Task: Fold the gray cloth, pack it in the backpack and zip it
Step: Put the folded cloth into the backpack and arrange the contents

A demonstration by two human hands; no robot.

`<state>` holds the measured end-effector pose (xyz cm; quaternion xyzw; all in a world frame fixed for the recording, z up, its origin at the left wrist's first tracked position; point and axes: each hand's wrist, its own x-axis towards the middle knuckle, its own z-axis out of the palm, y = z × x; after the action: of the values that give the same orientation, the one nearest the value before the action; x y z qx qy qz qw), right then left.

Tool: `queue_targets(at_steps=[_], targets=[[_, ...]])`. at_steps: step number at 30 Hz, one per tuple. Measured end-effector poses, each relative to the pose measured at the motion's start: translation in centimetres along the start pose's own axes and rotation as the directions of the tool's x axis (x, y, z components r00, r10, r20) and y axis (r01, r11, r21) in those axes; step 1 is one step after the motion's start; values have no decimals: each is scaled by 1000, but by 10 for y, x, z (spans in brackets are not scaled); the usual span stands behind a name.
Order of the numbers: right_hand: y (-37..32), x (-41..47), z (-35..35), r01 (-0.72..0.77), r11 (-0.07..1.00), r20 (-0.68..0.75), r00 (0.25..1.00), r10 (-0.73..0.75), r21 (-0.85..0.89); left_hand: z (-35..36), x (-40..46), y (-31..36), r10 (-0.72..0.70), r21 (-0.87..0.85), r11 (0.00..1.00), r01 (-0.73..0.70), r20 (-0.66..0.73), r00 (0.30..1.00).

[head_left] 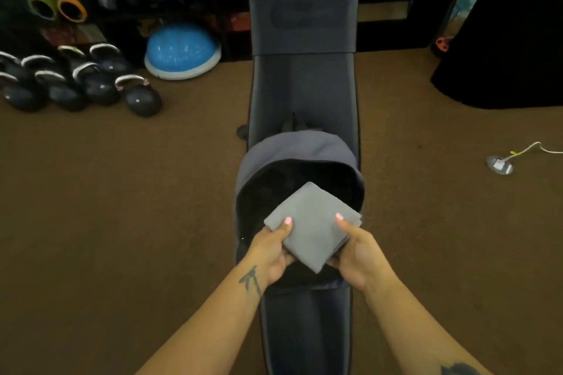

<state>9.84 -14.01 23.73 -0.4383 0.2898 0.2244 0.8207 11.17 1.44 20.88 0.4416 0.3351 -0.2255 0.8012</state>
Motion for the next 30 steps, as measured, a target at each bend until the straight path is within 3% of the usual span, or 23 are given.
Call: queue_targets(at_steps=[4,5,7,8,9,11,13,16,19,21,24,30], targets=[[1,19,-4,70,997,-129,989,-73,-24,14,17,-12,9,-26,1000,-8,18,1000],[-1,24,-7,76,997,-156,985,-73,16,17,21,-13,23,39,999,-24,24,999],[-9,33,-11,111,993,-197,975,-100,48,22,29,-8,121,362,927,-102,-28,992],[-14,37,-11,139,990,-220,965,-140,-24,22,36,-3,242,578,801,-159,-70,968],[-20,40,-11,166,971,-235,950,-205,-173,21,45,2,388,771,607,-190,-79,918],[-29,48,-8,220,799,-171,912,-372,-559,17,63,12,526,959,249,-132,-20,850],[-35,58,-8,300,543,-7,871,-491,-784,12,84,18,456,998,68,4,-35,890],[-38,77,-12,345,274,162,836,-524,-898,0,116,19,257,993,-59,106,-88,962],[-41,94,-17,378,56,289,787,-545,-924,-12,139,13,172,986,-127,104,-81,982],[-43,103,-19,397,-20,340,757,-557,-917,-16,148,9,162,990,-103,92,-75,984],[-45,114,-17,419,-57,375,736,-564,-906,-17,150,6,240,997,-81,19,1,971],[-51,116,-5,423,-8,342,723,-600,-906,-21,151,14,299,979,-182,-95,147,943]])
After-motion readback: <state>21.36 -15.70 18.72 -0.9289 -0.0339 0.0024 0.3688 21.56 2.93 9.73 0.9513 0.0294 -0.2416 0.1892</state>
